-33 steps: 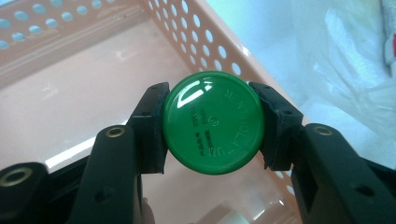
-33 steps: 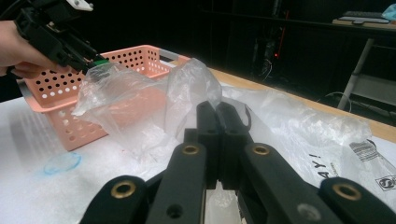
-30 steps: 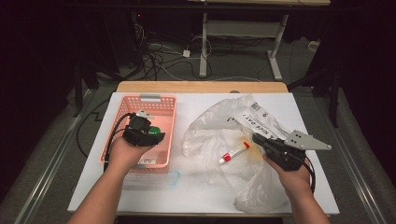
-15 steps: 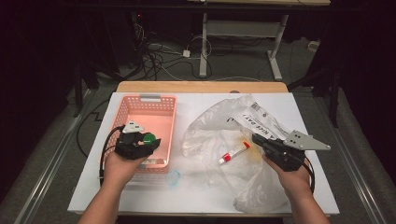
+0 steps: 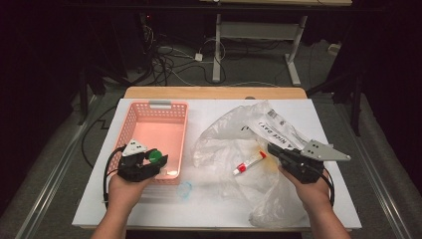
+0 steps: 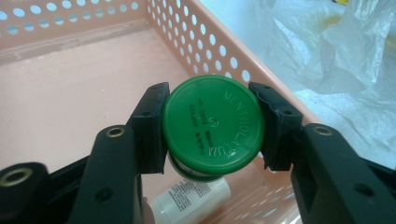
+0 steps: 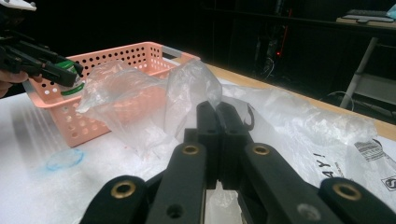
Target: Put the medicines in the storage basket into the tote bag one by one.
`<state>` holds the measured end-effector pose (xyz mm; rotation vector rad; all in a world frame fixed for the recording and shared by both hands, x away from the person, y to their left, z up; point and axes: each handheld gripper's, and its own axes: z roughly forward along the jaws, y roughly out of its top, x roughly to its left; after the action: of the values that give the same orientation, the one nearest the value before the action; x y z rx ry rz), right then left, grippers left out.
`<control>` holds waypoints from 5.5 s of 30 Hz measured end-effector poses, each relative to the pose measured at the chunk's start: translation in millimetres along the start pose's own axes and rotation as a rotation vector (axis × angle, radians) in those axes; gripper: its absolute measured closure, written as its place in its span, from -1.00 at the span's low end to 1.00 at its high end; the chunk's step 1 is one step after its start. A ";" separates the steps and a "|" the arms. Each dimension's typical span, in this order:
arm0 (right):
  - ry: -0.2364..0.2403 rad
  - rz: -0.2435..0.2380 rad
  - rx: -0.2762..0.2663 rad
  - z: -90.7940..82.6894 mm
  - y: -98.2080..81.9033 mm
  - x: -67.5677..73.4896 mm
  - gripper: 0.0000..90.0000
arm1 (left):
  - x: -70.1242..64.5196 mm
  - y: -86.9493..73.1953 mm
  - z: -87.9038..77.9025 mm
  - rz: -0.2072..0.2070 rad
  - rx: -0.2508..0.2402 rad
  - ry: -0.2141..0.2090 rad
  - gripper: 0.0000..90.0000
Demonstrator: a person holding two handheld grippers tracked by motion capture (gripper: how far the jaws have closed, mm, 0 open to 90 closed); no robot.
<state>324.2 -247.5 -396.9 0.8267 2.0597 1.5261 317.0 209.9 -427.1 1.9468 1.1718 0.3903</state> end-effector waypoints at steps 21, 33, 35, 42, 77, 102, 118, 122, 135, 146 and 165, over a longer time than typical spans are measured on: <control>0.003 0.008 -0.003 -0.1 -0.4 0.9 1.00 | -11.7 0.5 -9.6 0.003 -0.100 -0.039 0.11; 0.005 0.004 -0.003 -0.1 -0.1 1.2 1.00 | -33.1 9.8 -19.0 0.034 -0.144 -0.107 0.11; 0.005 0.003 -0.003 -0.1 -0.1 1.4 1.00 | -36.6 10.4 -18.7 0.037 -0.146 -0.122 0.11; 0.008 -0.002 -0.003 0.3 0.1 1.8 1.00 | -52.2 12.3 -15.5 0.068 -0.139 -0.167 0.11; 0.022 -0.008 0.019 4.9 -2.6 5.2 1.00 | -126.7 -4.1 54.5 0.228 0.023 -0.316 0.10; 0.017 -0.007 0.008 4.7 -1.3 6.9 1.00 | -161.1 26.5 103.6 0.231 0.010 -0.356 0.10; 0.006 0.005 -0.021 -1.3 1.9 0.6 1.00 | -191.9 42.5 151.9 0.264 -0.011 -0.351 0.10; 0.005 0.004 -0.023 -2.5 1.5 -1.6 1.00 | -197.5 45.6 164.4 0.262 -0.011 -0.346 0.10; 0.002 0.012 -0.024 -3.0 1.3 -2.9 1.00 | -199.9 44.2 185.4 0.254 -0.022 -0.339 0.10; 0.005 0.011 -0.020 -2.6 0.7 -3.1 1.00 | -199.4 45.9 189.8 0.229 0.004 -0.364 -0.02; -0.005 0.012 -0.022 -3.9 1.2 -3.4 1.00 | -182.5 31.4 146.3 0.242 -0.031 -0.379 -0.33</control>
<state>324.4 -252.3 -394.6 0.8350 2.0349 1.5487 330.6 -22.1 -468.8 2.0299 0.6878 0.1506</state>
